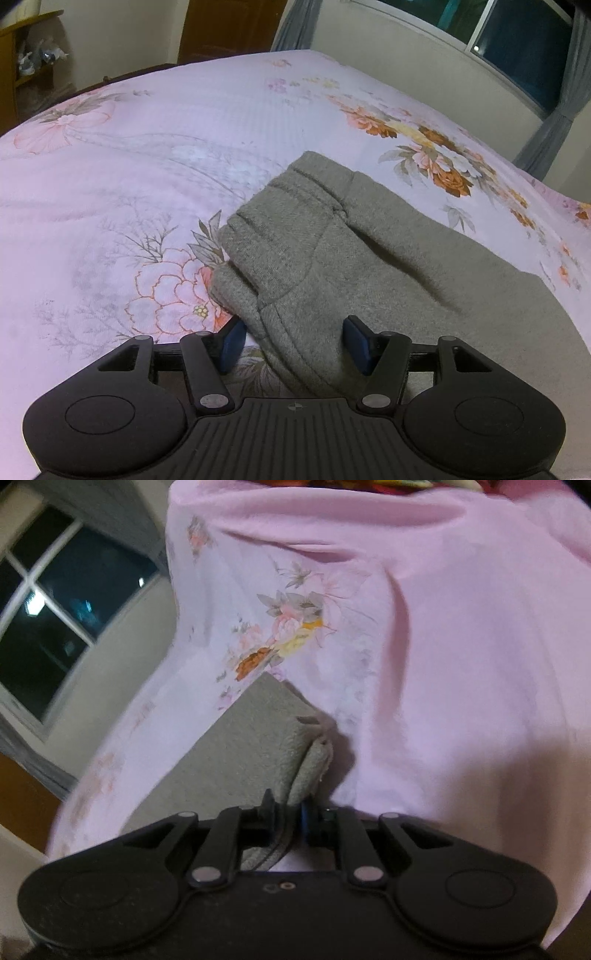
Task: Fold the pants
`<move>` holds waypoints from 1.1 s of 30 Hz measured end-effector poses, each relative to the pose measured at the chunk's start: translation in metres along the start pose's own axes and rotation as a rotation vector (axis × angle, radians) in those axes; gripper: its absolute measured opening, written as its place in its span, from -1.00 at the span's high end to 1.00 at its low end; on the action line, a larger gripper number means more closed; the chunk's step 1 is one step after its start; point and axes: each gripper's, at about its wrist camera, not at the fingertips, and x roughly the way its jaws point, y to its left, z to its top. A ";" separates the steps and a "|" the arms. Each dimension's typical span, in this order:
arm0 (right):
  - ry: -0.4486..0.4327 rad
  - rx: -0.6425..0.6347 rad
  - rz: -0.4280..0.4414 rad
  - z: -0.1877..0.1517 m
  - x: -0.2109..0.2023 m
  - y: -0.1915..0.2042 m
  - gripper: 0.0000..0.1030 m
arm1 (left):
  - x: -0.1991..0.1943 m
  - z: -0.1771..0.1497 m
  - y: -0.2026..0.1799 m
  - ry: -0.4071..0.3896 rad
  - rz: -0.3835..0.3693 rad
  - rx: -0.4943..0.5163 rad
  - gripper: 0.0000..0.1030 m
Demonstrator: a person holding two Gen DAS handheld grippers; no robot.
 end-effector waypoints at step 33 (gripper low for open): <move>0.182 -1.317 0.558 -0.224 0.022 0.369 0.76 | -0.069 -0.041 0.062 -0.027 -0.160 -0.025 -0.15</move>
